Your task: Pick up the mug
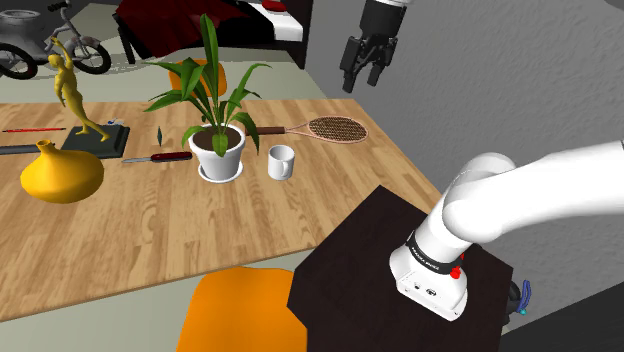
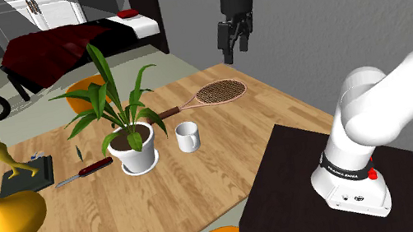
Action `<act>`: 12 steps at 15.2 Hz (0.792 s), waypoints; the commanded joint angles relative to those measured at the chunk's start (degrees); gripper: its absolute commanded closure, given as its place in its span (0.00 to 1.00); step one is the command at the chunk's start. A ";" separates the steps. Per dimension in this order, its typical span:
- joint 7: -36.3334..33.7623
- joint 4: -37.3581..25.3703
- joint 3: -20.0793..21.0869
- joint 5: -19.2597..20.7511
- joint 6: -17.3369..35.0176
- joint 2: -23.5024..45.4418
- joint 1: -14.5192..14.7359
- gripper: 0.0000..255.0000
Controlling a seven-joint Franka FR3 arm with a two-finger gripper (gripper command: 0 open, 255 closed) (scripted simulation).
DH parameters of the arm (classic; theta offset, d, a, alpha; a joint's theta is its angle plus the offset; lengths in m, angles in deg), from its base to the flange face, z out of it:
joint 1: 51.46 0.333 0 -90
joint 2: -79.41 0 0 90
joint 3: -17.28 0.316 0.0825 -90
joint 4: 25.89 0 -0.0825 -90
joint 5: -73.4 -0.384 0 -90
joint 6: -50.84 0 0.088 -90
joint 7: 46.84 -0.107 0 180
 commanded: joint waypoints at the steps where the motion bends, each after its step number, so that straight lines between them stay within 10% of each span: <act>1: 0.00 0.00 0.00 0.00 0.00 0.00 0.00 0.00; 12: 3.30 8.30 -2.10 1.42 23.07 13.35 -1.40 0.00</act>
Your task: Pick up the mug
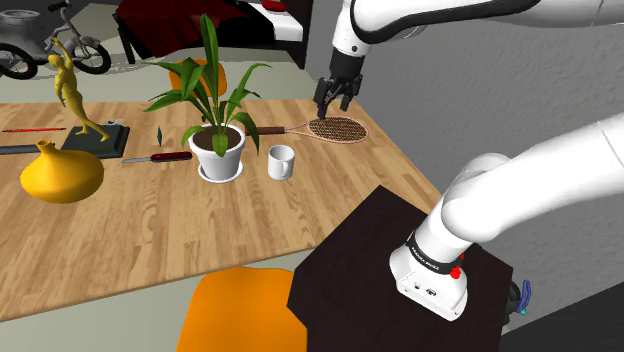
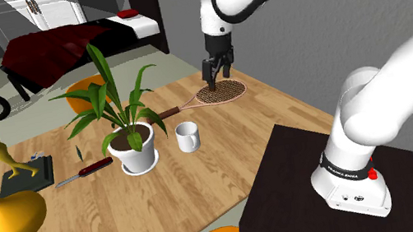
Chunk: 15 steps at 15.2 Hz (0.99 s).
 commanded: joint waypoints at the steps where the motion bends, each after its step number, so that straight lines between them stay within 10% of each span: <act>1: 0.29 0.45 -0.16 0.06 4.17 3.29 -0.10 0.00; 15: 5.03 -5.30 -2.67 -0.95 29.17 32.20 -1.35 0.00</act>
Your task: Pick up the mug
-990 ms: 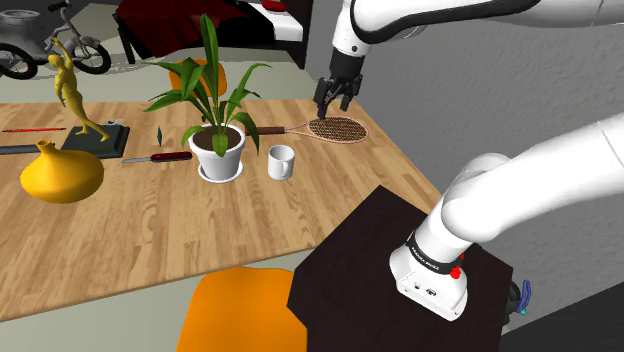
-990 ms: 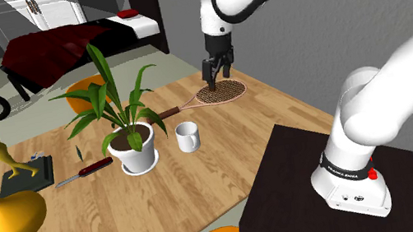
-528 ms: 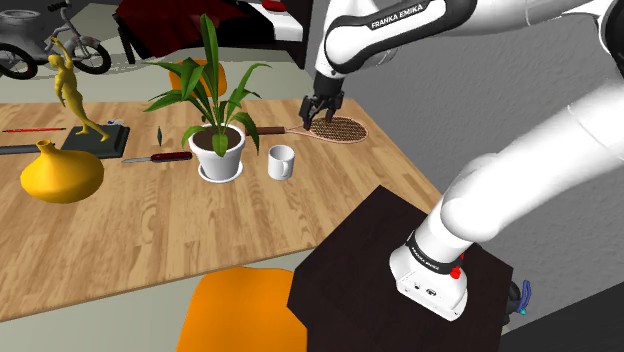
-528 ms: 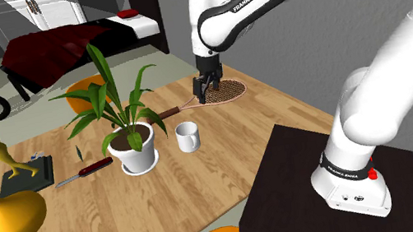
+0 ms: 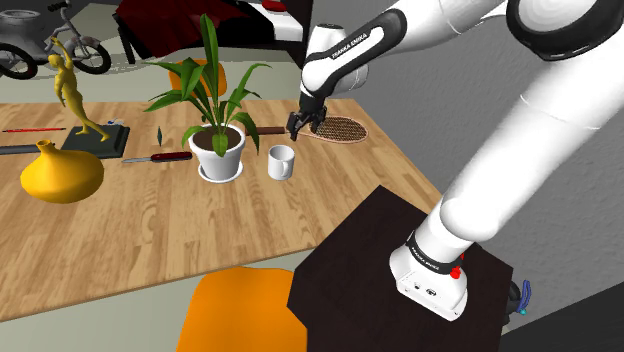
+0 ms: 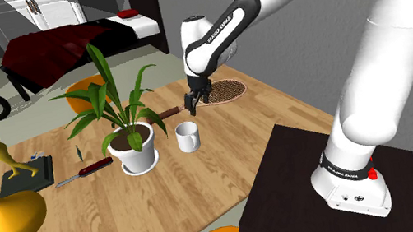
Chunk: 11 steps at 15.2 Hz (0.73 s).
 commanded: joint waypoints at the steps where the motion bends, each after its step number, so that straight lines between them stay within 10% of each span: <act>1: 0.67 -1.44 -0.13 -0.48 3.18 4.33 -0.13 0.00; 11: 3.91 -11.75 0.20 -2.91 12.03 22.53 -1.78 0.00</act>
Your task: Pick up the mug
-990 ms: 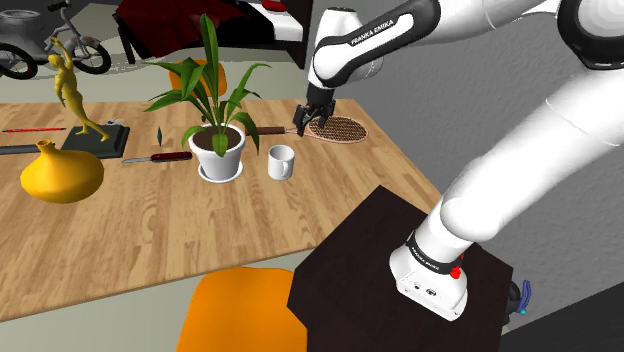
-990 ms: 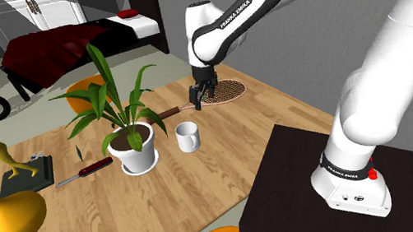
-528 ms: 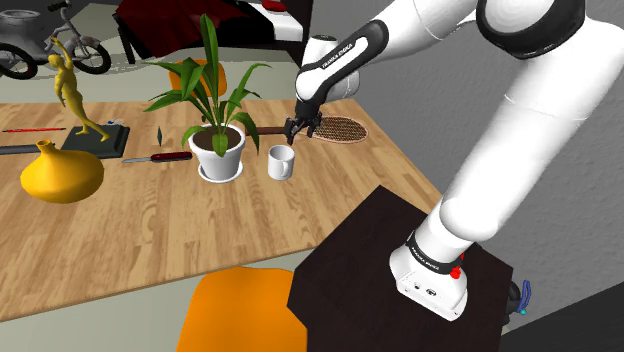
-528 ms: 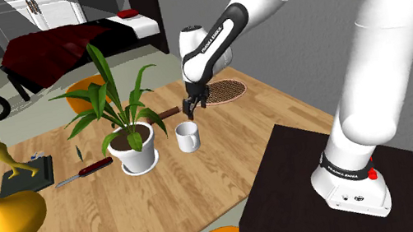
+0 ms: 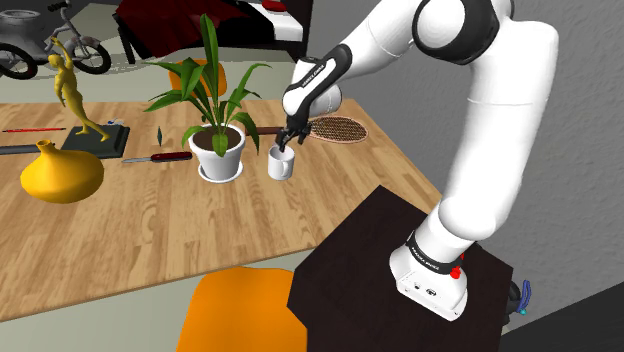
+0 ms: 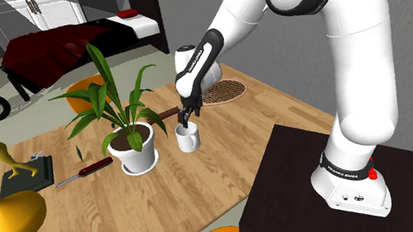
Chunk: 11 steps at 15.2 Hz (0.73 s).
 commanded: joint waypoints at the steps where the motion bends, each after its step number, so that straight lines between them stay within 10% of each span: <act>1: 0.07 -0.33 0.14 -0.18 1.25 1.54 -0.02 0.00; 7: 0.47 -0.67 0.48 -0.63 4.00 4.64 -0.26 0.00; 8: 0.53 -0.70 0.49 -0.64 4.04 4.71 -0.31 1.00; 11: 0.54 -0.68 0.49 -0.64 4.02 4.67 -0.31 1.00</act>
